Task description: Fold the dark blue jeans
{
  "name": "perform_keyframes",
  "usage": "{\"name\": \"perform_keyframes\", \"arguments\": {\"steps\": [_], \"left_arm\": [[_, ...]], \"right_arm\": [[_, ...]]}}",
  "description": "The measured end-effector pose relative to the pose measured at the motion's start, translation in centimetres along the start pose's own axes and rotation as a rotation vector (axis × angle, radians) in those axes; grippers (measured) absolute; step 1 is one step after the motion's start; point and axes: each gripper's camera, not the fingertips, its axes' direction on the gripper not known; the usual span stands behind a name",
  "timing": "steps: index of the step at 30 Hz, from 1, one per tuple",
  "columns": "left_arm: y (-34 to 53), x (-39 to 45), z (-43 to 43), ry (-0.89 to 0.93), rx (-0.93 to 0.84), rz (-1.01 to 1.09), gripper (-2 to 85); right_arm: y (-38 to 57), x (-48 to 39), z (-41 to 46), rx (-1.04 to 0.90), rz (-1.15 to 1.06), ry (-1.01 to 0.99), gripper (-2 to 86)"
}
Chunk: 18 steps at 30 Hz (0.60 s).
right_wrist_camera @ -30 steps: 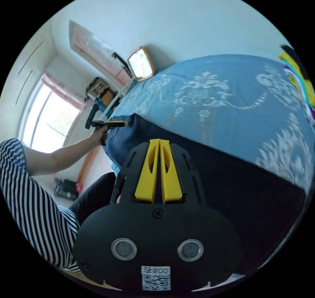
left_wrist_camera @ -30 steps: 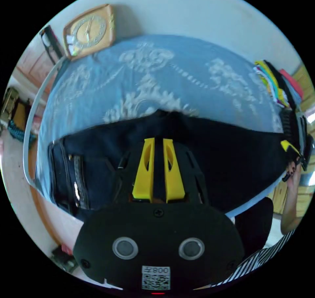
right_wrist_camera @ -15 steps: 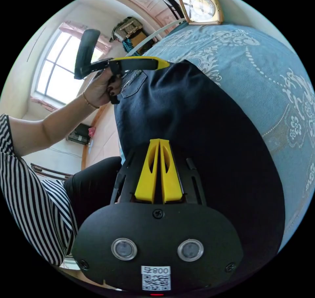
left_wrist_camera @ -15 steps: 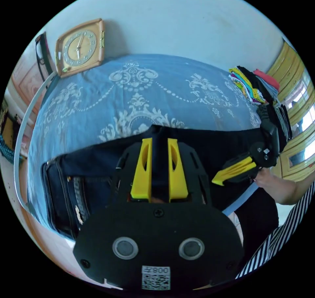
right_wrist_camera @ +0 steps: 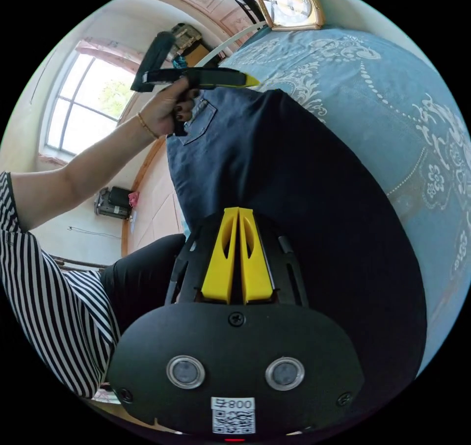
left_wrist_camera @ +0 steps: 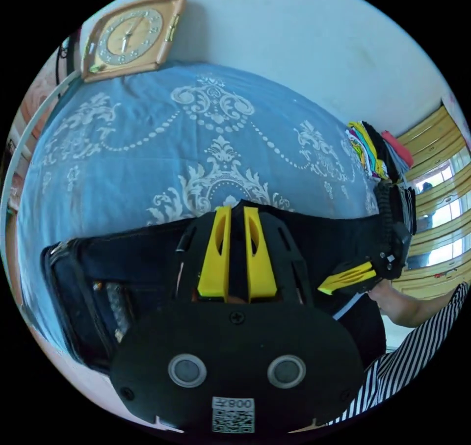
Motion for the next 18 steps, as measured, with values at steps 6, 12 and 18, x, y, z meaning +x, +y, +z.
{"name": "perform_keyframes", "arguments": {"steps": [6,12,18], "left_arm": [[11.8,-7.2,-9.0,-0.208,-0.044,-0.159,4.3],[19.9,-13.9,-13.5,-0.15,-0.031,-0.359,1.7],[22.1,-11.6,-16.4,-0.094,-0.059,-0.047,5.8]], "right_arm": [[-2.8,-6.9,1.0,0.001,-0.027,-0.045,0.2],[-5.7,-11.8,3.8,-0.076,0.02,-0.016,0.5],[-8.8,-17.1,3.3,-0.057,-0.05,0.03,3.3]]}}
